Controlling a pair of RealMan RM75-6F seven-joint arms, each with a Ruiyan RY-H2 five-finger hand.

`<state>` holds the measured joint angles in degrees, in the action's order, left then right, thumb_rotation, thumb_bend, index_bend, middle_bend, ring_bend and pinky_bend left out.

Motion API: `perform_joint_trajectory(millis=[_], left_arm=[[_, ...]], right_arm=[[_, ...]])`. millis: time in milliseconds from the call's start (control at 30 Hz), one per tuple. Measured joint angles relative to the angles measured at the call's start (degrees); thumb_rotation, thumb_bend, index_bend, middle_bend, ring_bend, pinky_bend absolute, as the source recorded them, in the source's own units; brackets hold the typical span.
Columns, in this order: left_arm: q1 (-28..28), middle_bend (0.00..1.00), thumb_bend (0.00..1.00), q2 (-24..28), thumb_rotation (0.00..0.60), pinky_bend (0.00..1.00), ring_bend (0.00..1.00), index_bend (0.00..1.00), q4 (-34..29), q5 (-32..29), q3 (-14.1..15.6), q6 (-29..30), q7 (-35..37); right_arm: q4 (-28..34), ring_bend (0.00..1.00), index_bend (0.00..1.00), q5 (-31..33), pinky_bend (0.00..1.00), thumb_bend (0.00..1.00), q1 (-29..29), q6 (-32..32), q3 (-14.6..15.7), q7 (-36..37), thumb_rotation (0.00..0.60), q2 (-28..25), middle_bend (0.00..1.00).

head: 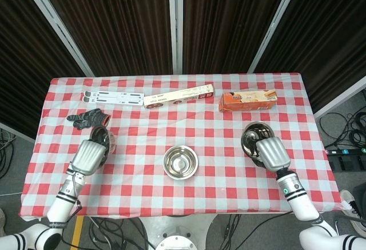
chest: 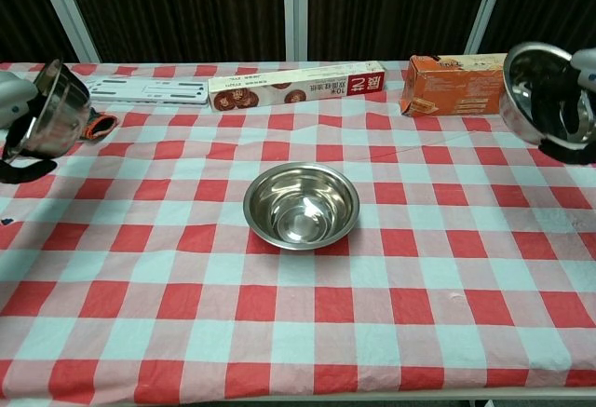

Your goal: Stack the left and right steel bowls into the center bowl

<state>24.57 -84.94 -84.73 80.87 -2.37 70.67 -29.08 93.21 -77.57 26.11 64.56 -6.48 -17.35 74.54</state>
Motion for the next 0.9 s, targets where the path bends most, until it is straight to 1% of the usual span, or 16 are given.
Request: perform_joint_trajectory(millis=[200,333,400,667,900], left_arm=[[1.2,0.72,0.38,-0.7,0.600,0.73,0.65,0.68,-3.6,1.5,1.3,-1.9,-4.8],[2.6,0.72,0.38,-2.0,0.600,0.73,0.65,0.68,-6.2,2.7,1.9,-3.6,-7.9],[3.4,0.72,0.38,-2.9,0.600,0.73,0.65,0.68,-6.8,3.2,1.8,-4.3,-9.0],[7.5,0.72,0.38,-5.8,0.600,0.73,0.65,0.68,-7.3,3.5,0.0,-8.2,-13.5],[9.8,0.72,0.38,-9.2,0.600,0.73,0.65,0.68,-7.4,3.2,-1.1,-9.7,-16.9]], right_arm=[[7.8,0.53,0.73,-0.5,0.68,0.42,0.4,3.1,-3.4,-0.9,0.600,-5.1,0.61],[11.0,0.53,0.73,-0.5,0.68,0.42,0.5,4.6,-4.9,-1.0,0.600,-7.7,0.61],[11.7,0.53,0.73,-0.2,0.68,0.42,0.4,5.3,-5.3,-0.9,0.600,-8.3,0.61],[12.7,0.53,0.73,0.7,0.68,0.43,-1.1,8.2,-6.2,1.2,0.600,-10.5,0.61],[13.1,0.53,0.73,1.4,0.68,0.43,-2.1,10.1,-7.6,3.5,0.600,-12.5,0.61]])
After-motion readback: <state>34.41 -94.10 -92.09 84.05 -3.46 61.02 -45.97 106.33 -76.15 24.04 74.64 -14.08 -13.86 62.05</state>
